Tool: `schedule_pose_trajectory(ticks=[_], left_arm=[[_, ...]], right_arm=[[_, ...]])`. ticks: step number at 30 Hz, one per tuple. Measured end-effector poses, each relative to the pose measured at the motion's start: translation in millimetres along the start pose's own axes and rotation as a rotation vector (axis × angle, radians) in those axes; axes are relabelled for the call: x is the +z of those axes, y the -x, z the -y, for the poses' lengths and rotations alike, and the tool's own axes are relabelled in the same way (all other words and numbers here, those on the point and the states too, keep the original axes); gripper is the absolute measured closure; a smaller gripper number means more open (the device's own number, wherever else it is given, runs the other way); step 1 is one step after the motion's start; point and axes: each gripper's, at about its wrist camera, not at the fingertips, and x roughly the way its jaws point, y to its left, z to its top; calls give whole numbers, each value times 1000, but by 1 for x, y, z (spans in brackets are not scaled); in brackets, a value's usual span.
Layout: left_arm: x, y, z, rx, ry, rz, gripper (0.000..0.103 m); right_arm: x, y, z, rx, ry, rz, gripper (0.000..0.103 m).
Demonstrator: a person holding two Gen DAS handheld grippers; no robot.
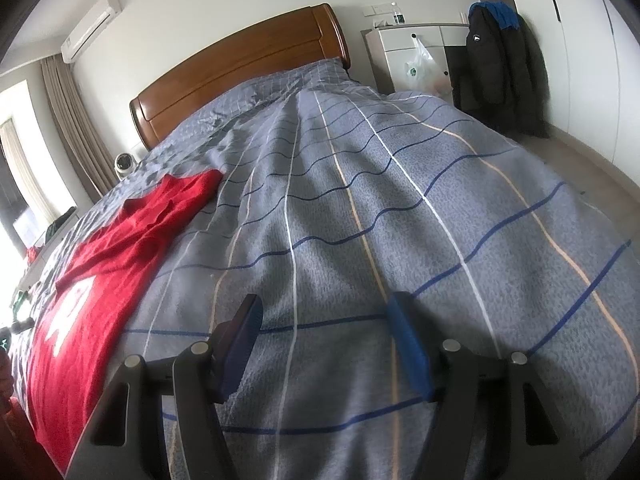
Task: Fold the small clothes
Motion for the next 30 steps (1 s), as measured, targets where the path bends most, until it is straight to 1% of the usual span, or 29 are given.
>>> schedule_pose_trajectory(ticks=[10, 17, 21, 26, 30], left_arm=[[-18, -17, -14, -27, 83, -43, 9], [-21, -20, -14, -27, 90, -45, 5], [-24, -25, -17, -30, 100, -46, 0], [-30, -29, -24, -79, 132, -32, 0], [-34, -29, -24, -84, 135, -13, 0]], right_arm=[[-2, 0, -6, -36, 24, -8, 38], [-1, 0, -5, -35, 24, -7, 38], [-1, 0, -6, -35, 24, -7, 38], [-1, 1, -6, -29, 20, -5, 38], [-1, 1, -5, -30, 21, -4, 38]])
